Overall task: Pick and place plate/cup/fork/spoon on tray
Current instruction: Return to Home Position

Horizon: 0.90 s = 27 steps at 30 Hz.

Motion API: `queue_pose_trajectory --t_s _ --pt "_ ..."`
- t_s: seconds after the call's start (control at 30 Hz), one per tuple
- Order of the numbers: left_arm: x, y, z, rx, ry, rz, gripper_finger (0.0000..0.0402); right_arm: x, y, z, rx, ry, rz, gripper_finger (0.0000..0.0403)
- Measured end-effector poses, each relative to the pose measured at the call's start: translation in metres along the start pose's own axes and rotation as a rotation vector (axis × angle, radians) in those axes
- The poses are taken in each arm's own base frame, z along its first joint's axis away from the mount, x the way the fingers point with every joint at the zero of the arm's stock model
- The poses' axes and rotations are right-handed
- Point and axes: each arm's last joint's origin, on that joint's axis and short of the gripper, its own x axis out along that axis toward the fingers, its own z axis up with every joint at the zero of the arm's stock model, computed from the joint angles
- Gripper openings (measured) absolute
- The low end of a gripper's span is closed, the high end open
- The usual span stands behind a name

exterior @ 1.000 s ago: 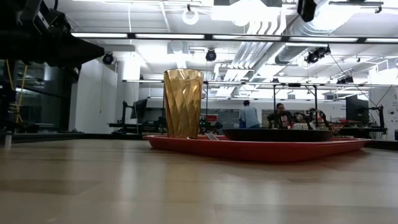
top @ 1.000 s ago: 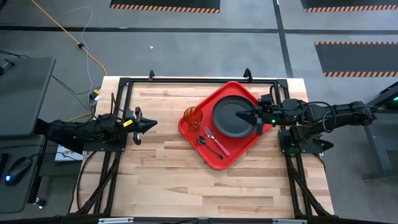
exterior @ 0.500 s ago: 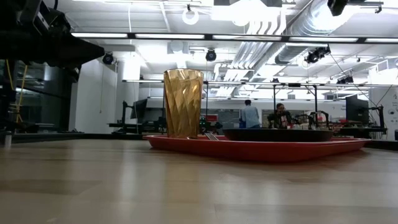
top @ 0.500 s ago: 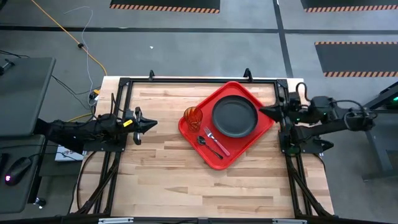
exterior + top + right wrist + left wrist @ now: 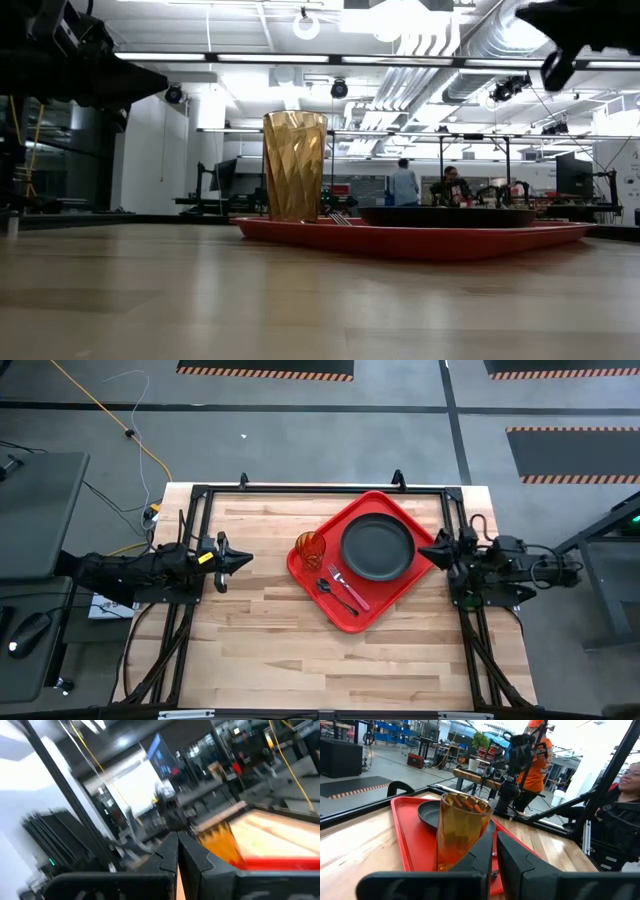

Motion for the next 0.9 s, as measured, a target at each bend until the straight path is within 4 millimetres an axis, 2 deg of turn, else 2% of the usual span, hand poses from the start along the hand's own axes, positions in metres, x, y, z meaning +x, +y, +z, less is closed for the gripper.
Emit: queue_pose_trajectory --t_s 0.2,0.43,0.67,0.9 --pt "0.0 0.0 0.001 -0.001 -0.005 -0.001 0.0016 0.007 -0.01 -0.024 -0.078 0.043 0.014 0.0" --pt "0.001 0.0 0.0 0.002 0.007 0.01 0.0015 0.008 -0.024 -0.048 -0.138 0.007 0.007 0.0" --pt "0.001 0.0 0.0 0.003 0.008 0.01 0.0015 0.007 -0.029 -0.056 -0.277 0.087 -0.031 0.0" --pt "0.001 0.0 -0.001 0.003 0.008 0.01 0.0015 0.007 -0.032 -0.067 -0.253 0.225 -0.016 0.0"
